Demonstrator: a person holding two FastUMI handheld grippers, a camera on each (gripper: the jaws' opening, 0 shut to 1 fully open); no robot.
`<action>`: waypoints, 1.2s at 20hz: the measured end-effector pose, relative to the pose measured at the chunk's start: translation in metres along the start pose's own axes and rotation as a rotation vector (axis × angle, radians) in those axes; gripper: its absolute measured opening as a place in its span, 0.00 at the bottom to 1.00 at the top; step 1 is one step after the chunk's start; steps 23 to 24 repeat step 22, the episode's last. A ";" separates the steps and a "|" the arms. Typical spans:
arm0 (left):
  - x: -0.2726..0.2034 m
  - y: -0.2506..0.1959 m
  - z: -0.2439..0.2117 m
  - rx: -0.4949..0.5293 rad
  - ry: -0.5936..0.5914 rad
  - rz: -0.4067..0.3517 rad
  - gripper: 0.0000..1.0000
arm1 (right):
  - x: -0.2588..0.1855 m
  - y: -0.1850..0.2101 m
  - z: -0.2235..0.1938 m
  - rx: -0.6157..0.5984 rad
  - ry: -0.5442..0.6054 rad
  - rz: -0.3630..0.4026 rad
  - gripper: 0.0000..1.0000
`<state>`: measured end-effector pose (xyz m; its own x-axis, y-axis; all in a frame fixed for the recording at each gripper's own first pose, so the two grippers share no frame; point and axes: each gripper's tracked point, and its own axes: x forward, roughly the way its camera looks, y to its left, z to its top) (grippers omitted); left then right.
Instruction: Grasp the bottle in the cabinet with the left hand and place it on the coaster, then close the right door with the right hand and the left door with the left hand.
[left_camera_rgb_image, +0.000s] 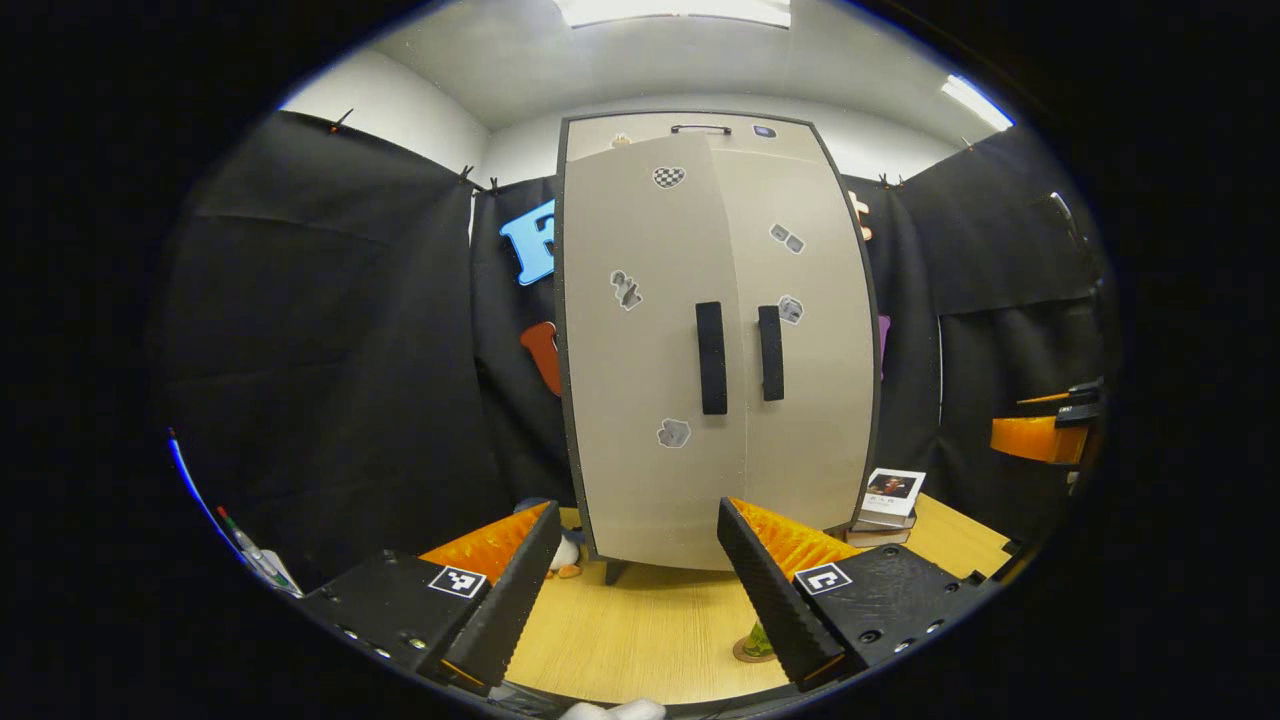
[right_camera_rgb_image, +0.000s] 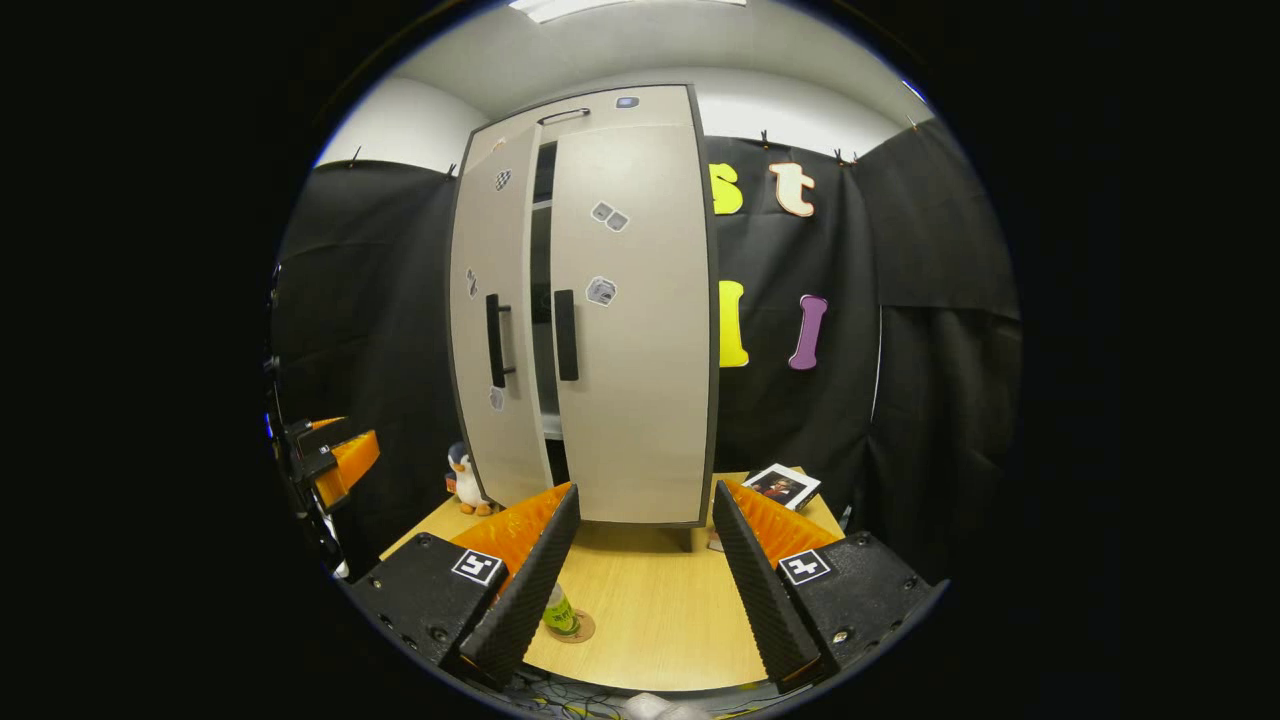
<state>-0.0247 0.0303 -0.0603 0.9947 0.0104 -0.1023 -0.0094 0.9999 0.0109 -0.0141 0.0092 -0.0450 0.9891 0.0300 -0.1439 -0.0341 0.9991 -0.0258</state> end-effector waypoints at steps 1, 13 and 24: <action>-0.002 0.002 0.000 -0.002 0.001 0.003 0.96 | -0.001 0.001 0.000 -0.007 -0.001 0.001 0.83; -0.016 0.000 0.016 -0.008 -0.035 0.006 0.96 | -0.013 -0.007 0.011 -0.005 -0.049 -0.027 0.83; -0.014 -0.014 0.024 0.012 -0.050 -0.011 0.96 | -0.011 -0.011 0.016 0.005 -0.066 -0.027 0.83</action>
